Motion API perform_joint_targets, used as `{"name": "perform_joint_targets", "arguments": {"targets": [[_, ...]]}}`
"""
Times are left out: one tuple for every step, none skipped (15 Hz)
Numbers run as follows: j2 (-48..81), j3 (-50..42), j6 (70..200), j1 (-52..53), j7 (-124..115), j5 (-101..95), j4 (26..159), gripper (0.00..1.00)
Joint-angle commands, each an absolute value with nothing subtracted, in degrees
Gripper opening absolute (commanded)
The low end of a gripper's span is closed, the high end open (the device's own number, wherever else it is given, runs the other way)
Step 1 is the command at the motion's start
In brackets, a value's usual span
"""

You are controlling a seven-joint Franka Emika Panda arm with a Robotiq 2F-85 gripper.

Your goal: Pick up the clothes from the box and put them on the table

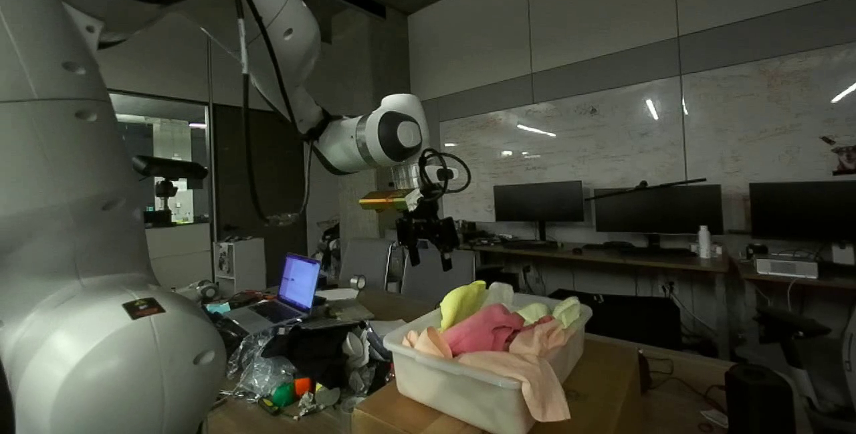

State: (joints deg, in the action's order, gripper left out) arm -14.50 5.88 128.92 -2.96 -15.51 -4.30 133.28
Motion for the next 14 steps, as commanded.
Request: {"name": "perform_joint_targets", "arguments": {"targets": [[-9.8, 5.2, 130.2, -2.8, -16.5, -7.0, 129.5, 1.00], [-8.5, 4.9, 130.5, -2.9, -16.6, -7.8, 128.9, 1.00], [-7.5, 4.6, 130.7, -2.9, -16.6, -8.4, 128.4, 1.00], [-6.5, 4.2, 130.6, -2.9, -16.7, -8.7, 127.9, 1.00], [-5.4, 3.8, 130.7, -2.9, -16.6, -8.9, 127.3, 1.00], [-4.4, 3.3, 130.6, -2.9, -16.6, -9.2, 126.8, 1.00], [-3.4, 2.9, 130.5, -2.9, -16.9, -9.5, 126.3, 1.00], [-2.4, 2.4, 130.6, -2.9, -16.9, -9.7, 125.8, 1.00], [-1.5, 2.0, 130.6, -2.9, -17.2, -10.0, 125.3, 1.00], [-0.5, 1.6, 130.6, -2.8, -17.3, -10.1, 124.8, 1.00], [0.2, 1.2, 130.6, -2.7, -17.4, -10.1, 124.4, 1.00], [1.0, 0.8, 130.5, -2.6, -17.6, -10.1, 124.0, 1.00], [1.8, 0.5, 130.6, -2.5, -17.5, -9.9, 123.6, 1.00], [2.3, 0.3, 130.6, -2.4, -17.3, -9.3, 123.5, 1.00]]}}
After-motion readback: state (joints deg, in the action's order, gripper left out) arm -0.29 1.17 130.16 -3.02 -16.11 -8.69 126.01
